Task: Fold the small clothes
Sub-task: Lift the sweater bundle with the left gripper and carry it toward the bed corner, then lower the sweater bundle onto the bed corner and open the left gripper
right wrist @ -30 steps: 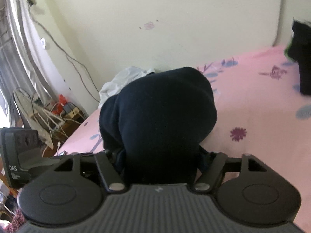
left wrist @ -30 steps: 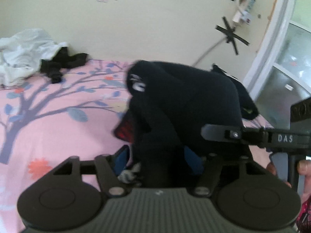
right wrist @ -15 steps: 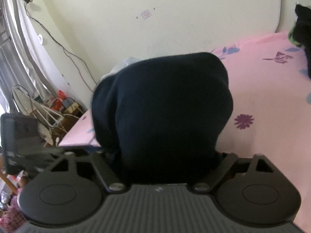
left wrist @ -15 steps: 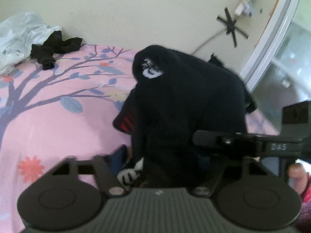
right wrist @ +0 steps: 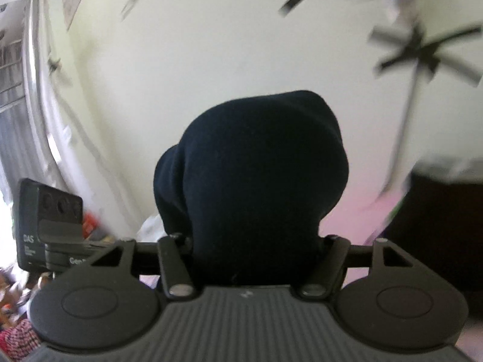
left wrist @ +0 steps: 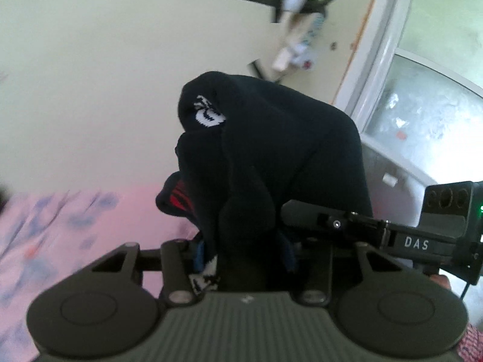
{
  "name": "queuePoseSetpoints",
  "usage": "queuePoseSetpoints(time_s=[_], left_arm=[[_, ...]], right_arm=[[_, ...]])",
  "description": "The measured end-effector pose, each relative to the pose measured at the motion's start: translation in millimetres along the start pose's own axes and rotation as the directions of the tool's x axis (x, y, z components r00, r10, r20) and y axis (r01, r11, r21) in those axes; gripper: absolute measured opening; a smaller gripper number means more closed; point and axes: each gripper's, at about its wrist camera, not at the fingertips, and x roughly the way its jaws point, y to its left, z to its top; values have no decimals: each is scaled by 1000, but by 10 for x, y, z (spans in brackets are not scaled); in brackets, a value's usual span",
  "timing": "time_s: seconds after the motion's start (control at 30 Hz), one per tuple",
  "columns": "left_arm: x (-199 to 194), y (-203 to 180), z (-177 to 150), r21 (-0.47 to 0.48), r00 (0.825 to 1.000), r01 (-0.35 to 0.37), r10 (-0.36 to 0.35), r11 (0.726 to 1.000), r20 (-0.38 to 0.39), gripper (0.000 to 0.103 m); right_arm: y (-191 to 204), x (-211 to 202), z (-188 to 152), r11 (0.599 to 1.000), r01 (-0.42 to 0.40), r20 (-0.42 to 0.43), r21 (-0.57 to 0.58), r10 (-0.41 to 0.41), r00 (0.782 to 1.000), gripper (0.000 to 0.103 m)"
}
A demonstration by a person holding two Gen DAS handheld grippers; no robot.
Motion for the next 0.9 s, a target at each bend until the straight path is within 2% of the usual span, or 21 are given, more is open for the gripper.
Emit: queuePoseSetpoints(time_s=[0.1, 0.17, 0.23, 0.27, 0.3, 0.33, 0.4, 0.5, 0.57, 0.63, 0.7, 0.8, 0.87, 0.9], left_arm=[[634, -157, 248, 17, 1000, 9, -9, 1000, -12, 50], [1135, -185, 299, 15, 998, 0, 1, 1000, -57, 51], [1664, -151, 240, -2, 989, -36, 35, 999, -141, 49], [1927, -124, 168, -6, 978, -73, 70, 997, -196, 48], [2131, -96, 88, -6, 965, -106, 102, 994, -241, 48], [2250, -68, 5, -11, 962, -128, 121, 992, -245, 62], [2253, -85, -80, 3, 970, -132, 130, 991, -206, 64], [2138, -149, -79, 43, 967, -151, 156, 988, -199, 69], [1962, -148, -82, 34, 969, -149, 153, 988, -195, 72], [1703, -114, -133, 19, 971, -168, 168, 986, -168, 78], [1476, -106, -241, 15, 970, -191, 191, 982, -152, 81], [1162, -158, -509, 46, 955, -251, 255, 967, -150, 85], [938, -208, -742, 81, 937, -308, 317, 948, -147, 96], [806, -230, -876, 100, 929, -332, 344, 938, -137, 99]], right_arm=[[-657, -4, 274, 995, 72, 25, 76, -74, 997, 64], [-1090, 66, 298, 981, 138, 3, 135, -140, 990, 64], [-1556, 241, 202, 947, 264, -89, 180, -252, 964, 64], [-1735, 357, 116, 922, 339, -157, 186, -313, 937, 59], [-1906, 420, -6, 912, 358, -180, 202, -325, 928, 59], [-1993, 382, -51, 918, 335, -159, 211, -306, 939, 56], [-1919, 370, -54, 919, 356, -151, 171, -332, 931, 56], [-1781, 376, -65, 920, 368, -130, 131, -352, 927, 66], [-1654, 241, -64, 908, 391, -92, 151, -380, 920, 83], [-1454, 15, -87, 881, 450, 0, 146, -455, 890, 86], [-1243, -221, -212, 863, 484, 51, 144, -495, 867, 86], [-931, -485, -517, 866, 471, 47, 169, -485, 873, 86], [-704, -559, -778, 867, 471, 28, 164, -481, 876, 87], [-570, -579, -905, 868, 469, 22, 160, -479, 878, 88]])
